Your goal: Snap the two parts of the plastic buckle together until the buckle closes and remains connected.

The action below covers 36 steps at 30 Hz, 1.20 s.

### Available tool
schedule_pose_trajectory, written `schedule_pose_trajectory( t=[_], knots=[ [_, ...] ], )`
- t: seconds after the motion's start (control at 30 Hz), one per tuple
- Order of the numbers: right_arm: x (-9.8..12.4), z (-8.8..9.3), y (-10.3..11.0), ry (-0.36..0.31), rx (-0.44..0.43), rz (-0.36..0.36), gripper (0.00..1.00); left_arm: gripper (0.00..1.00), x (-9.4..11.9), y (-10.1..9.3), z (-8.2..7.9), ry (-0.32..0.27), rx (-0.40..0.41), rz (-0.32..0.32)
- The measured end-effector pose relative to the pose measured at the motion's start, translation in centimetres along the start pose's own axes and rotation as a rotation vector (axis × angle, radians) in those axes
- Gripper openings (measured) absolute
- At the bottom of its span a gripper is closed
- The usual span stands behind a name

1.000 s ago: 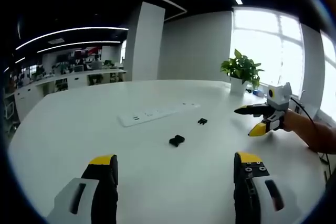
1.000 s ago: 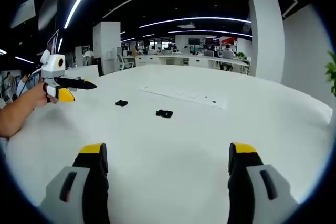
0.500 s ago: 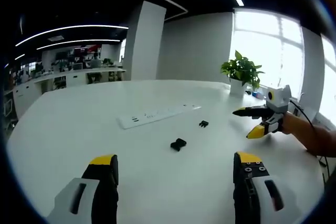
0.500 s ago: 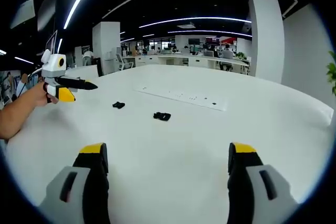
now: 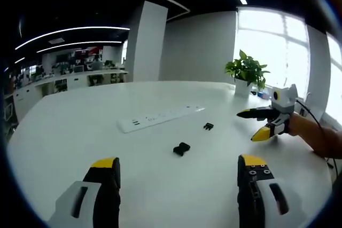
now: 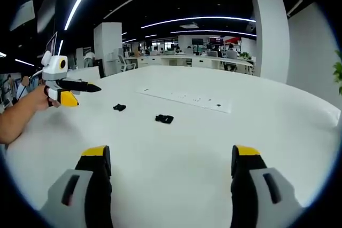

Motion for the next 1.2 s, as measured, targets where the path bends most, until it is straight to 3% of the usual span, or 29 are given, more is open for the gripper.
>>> schedule_pose_trajectory(
  t=[1.2],
  knots=[
    [-1.6, -0.8, -1.1, 0.000, -0.002, -0.002, 0.93, 0.92, -1.5, 1.4, -0.6, 0.011, -0.001, 0.013]
  ],
)
Point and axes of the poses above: the point that each gripper's makers call its tool centre point, and the gripper's own axes: x roughly backward along the fingers, y roughly to its left, z roughly out of its underside, the point moved 7 cm from there along x, roughly backward along the fingers, and after that the axes turned 8 degrees about z, right-handed, at the moved point
